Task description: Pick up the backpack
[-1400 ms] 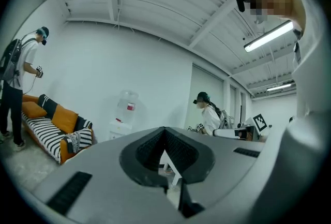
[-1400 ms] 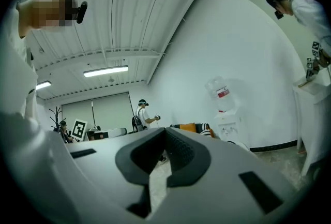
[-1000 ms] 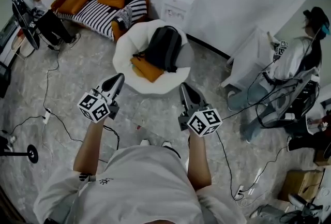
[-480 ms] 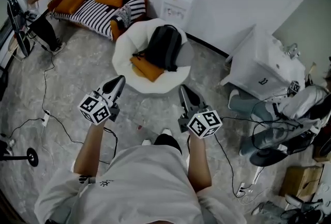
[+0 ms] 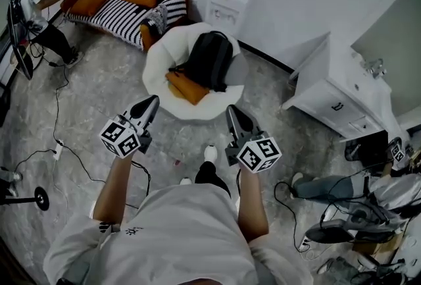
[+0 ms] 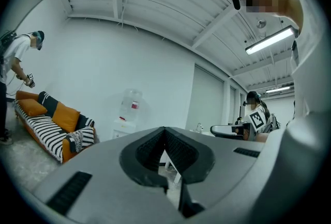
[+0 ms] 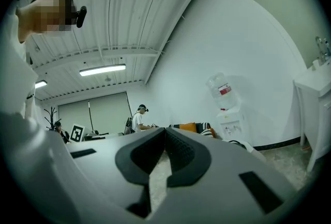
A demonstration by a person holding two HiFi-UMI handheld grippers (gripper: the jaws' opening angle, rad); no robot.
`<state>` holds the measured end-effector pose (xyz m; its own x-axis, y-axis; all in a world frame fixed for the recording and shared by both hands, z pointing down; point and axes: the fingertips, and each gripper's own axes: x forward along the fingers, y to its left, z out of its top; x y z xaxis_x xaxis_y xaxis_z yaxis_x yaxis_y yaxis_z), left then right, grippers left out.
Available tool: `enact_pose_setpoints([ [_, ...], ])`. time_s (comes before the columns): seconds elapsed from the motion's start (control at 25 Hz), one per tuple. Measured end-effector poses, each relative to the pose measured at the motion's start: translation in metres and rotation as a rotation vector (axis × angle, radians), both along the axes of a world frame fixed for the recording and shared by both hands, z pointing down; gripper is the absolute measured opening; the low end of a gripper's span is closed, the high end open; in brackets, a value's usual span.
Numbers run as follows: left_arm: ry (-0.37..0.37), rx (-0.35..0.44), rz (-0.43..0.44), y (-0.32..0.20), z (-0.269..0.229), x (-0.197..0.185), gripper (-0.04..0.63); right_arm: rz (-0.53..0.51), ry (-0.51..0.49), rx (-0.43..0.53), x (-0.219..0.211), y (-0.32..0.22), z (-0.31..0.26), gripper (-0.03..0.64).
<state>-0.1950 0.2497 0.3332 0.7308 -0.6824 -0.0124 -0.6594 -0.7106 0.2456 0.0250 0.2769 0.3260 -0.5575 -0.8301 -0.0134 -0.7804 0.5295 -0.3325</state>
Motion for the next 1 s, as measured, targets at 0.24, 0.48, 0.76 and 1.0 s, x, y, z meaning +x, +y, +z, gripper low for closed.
enact_pose_setpoints([
  [0.24,-0.014,-0.006,-0.005,-0.053,-0.001,0.027,0.002,-0.023,-0.004,-0.010,0.023,-0.057,0.002,0.006],
  [0.48,-0.024,0.008,-0.012,-0.082,0.000,0.047,0.002,-0.039,-0.014,-0.001,0.040,-0.090,0.005,0.006],
  [0.76,-0.025,0.005,-0.048,-0.139,-0.005,0.083,0.002,-0.064,-0.017,0.006,0.078,-0.155,0.002,0.006],
  [1.0,-0.054,0.001,-0.091,-0.179,-0.001,0.102,0.002,-0.122,-0.025,-0.020,0.095,-0.203,0.013,0.006],
])
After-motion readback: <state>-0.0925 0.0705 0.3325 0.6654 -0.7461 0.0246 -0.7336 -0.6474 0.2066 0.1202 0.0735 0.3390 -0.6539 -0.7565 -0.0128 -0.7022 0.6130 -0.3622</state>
